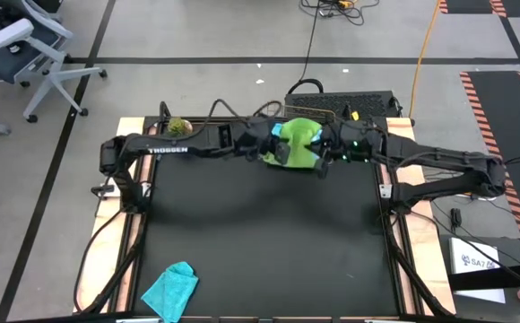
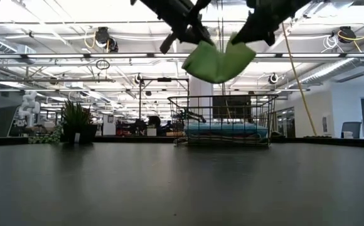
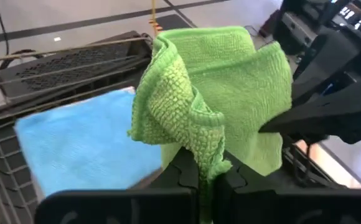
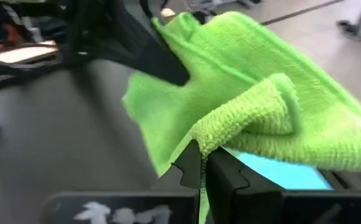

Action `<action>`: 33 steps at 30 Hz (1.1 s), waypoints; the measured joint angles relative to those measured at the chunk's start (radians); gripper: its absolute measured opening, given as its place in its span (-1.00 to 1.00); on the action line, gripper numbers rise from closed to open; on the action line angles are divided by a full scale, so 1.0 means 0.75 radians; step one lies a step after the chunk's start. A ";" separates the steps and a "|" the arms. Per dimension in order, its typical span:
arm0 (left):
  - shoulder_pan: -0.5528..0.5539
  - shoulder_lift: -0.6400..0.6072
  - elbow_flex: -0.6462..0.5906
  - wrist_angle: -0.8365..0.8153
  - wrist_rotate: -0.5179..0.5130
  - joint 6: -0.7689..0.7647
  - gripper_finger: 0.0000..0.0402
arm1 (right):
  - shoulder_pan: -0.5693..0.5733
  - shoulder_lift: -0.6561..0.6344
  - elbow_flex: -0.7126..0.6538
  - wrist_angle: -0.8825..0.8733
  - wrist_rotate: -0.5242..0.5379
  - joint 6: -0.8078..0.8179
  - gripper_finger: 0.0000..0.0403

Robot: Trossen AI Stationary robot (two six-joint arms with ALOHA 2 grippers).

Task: Fold microfiber towels
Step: Put the green towel into the wire basket

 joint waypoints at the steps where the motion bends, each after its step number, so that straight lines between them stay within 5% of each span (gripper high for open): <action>1: 0.022 0.001 0.000 0.001 0.014 0.005 -0.96 | -0.030 0.006 0.000 0.004 0.000 -0.022 -1.00; 15: 0.251 0.027 -0.011 0.016 0.142 0.056 -0.92 | -0.402 0.106 0.000 -0.012 -0.071 -0.151 -1.00; 24: 0.321 0.290 -0.013 0.225 0.417 0.034 -0.90 | -0.435 0.213 -0.001 -0.032 -0.069 -0.101 -1.00; 33: 0.396 0.350 -0.014 0.215 0.468 0.085 -0.90 | -0.442 0.391 -0.169 0.036 -0.071 -0.026 -1.00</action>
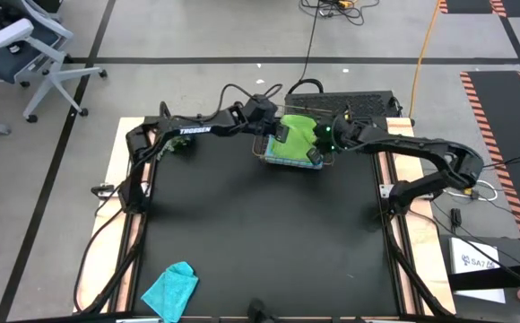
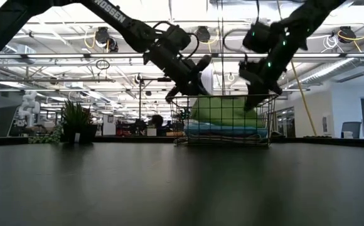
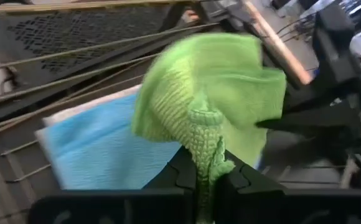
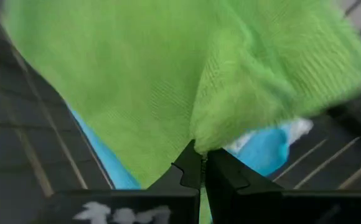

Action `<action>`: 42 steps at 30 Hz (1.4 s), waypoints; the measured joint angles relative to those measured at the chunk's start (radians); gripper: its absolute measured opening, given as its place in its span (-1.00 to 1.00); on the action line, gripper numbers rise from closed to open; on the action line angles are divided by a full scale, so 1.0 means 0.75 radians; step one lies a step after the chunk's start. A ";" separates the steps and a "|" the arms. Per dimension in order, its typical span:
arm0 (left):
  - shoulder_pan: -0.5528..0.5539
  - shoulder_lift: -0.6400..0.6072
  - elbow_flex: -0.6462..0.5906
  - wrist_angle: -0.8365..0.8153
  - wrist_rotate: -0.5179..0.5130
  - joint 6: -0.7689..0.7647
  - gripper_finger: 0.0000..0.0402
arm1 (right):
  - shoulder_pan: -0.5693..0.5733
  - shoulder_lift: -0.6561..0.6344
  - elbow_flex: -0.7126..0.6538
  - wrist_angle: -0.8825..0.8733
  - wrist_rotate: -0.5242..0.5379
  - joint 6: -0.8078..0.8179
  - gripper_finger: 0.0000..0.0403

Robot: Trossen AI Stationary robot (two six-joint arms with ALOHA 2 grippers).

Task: Fold microfiber towels
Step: Put the green towel into the wire basket, then fold the blue towel

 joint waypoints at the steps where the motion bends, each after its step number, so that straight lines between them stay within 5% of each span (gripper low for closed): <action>1: 0.009 0.000 0.000 -0.013 0.000 0.008 -0.89 | 0.000 0.016 -0.019 0.013 0.000 0.005 -1.00; 10: 0.029 0.000 0.000 -0.105 0.004 0.130 -0.93 | -0.003 0.026 -0.070 0.077 0.005 0.008 -0.99; 26: 0.000 0.000 0.000 -0.106 -0.077 0.166 -0.12 | 0.000 -0.076 -0.069 0.160 0.007 -0.021 -0.36; 35: -0.004 -0.001 0.001 0.005 -0.113 0.197 -0.09 | 0.020 -0.254 -0.069 0.155 0.006 -0.026 -0.23; 42: -0.015 -0.013 0.093 -0.140 -0.054 0.135 -0.08 | 0.038 -0.357 -0.068 0.029 -0.053 0.061 -0.25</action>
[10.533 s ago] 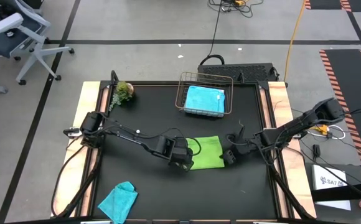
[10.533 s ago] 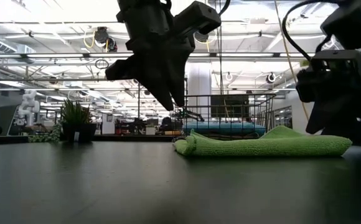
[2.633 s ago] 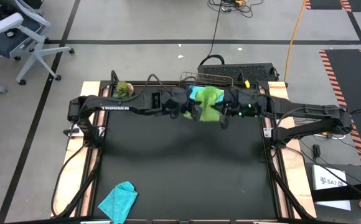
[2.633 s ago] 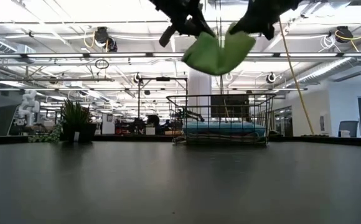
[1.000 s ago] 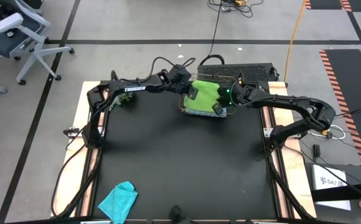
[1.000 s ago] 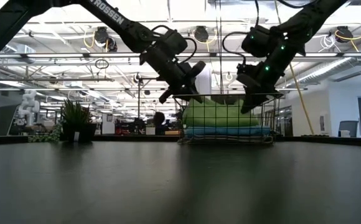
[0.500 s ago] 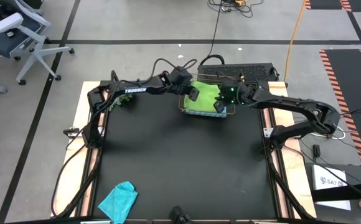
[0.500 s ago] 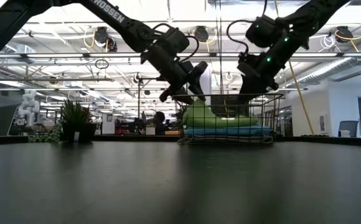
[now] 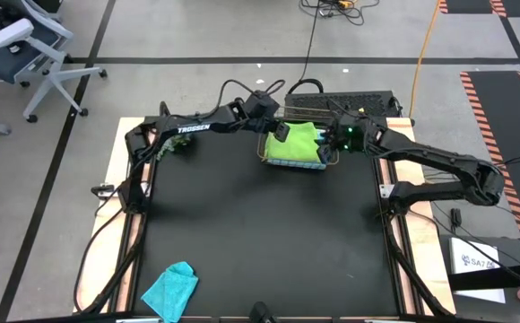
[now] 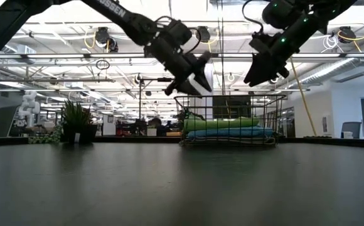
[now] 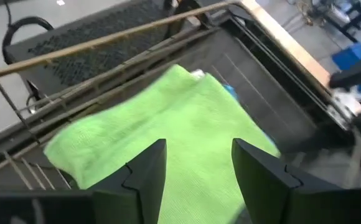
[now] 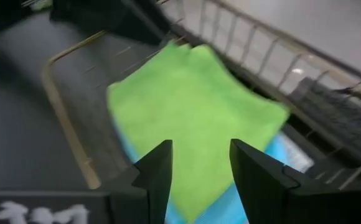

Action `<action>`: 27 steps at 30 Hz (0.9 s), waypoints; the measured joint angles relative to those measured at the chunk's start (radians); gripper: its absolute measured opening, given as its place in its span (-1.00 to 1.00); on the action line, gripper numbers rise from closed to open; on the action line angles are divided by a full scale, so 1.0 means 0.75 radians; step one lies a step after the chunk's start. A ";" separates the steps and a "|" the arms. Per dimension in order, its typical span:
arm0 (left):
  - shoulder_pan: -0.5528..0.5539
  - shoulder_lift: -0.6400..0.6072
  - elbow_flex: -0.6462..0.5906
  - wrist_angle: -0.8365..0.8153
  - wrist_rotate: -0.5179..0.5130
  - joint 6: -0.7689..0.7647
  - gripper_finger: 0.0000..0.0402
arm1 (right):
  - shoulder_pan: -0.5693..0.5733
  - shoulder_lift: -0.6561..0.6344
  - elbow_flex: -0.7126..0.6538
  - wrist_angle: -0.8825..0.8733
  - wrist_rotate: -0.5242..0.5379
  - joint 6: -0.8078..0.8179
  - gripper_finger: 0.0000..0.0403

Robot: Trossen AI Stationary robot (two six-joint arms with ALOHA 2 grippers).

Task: Fold microfiber towels
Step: Fold the blue towel

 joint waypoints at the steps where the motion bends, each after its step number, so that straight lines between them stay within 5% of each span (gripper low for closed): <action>1: -0.014 -0.008 0.014 -0.029 0.002 0.006 -0.08 | 0.014 -0.008 0.000 -0.020 -0.014 0.010 -0.26; 6: -0.157 -0.120 0.037 -0.213 -0.155 0.090 -0.17 | 0.135 -0.023 0.000 -0.054 -0.090 0.049 -0.38; 11: -0.408 -0.280 0.035 -0.644 -0.528 0.011 -0.40 | 0.306 -0.020 0.000 -0.038 -0.190 0.141 -0.54; 15: -0.644 -0.390 0.034 -1.137 -0.772 -0.395 -0.57 | 0.415 -0.020 0.000 0.041 -0.190 0.171 -0.62; 21: -1.004 -0.466 0.034 -1.656 -0.711 -1.221 -0.69 | 0.526 -0.020 0.000 0.208 -0.189 0.188 -0.62; 27: -1.343 -0.444 -0.002 -1.787 -0.674 -1.898 -0.69 | 0.567 -0.019 0.000 0.254 -0.186 0.190 -0.61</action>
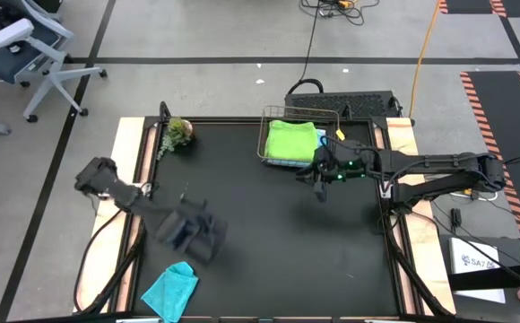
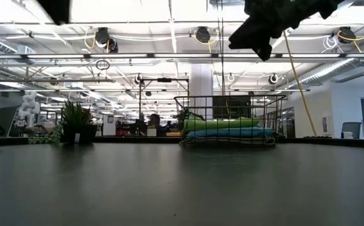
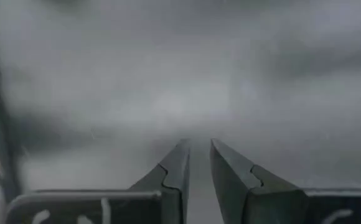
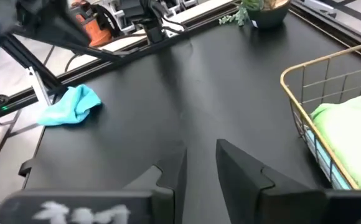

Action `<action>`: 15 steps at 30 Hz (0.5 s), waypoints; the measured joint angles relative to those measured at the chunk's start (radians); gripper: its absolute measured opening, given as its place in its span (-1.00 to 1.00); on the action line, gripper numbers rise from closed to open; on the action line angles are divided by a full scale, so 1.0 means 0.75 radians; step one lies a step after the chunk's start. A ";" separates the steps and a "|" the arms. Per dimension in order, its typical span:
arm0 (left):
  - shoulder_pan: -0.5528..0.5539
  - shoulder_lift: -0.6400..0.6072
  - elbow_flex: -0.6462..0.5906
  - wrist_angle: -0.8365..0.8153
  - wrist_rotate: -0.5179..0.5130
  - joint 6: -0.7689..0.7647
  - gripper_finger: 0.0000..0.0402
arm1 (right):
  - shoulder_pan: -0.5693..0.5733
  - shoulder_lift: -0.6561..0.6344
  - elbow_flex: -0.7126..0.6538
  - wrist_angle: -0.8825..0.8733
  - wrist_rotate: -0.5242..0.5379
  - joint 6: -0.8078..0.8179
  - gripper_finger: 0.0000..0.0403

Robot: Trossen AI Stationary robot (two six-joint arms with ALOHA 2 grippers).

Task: Fold microfiber towels
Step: Fold the blue towel

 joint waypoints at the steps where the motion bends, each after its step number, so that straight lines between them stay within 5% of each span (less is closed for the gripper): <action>1: -0.047 0.005 -0.020 0.003 0.021 -0.103 -0.69 | 0.001 0.000 0.000 0.001 0.000 0.002 -0.61; 8: -0.289 0.005 -0.190 0.013 0.400 -0.591 -0.69 | 0.001 0.000 0.000 0.000 0.000 0.002 -0.61; 11: -0.369 0.002 -0.235 0.058 0.578 -0.681 -0.69 | 0.001 0.000 0.000 -0.001 0.000 0.003 -0.61; 15: -0.452 0.002 -0.279 0.231 0.625 -0.683 -0.69 | 0.001 0.000 0.000 -0.001 0.000 0.003 -0.61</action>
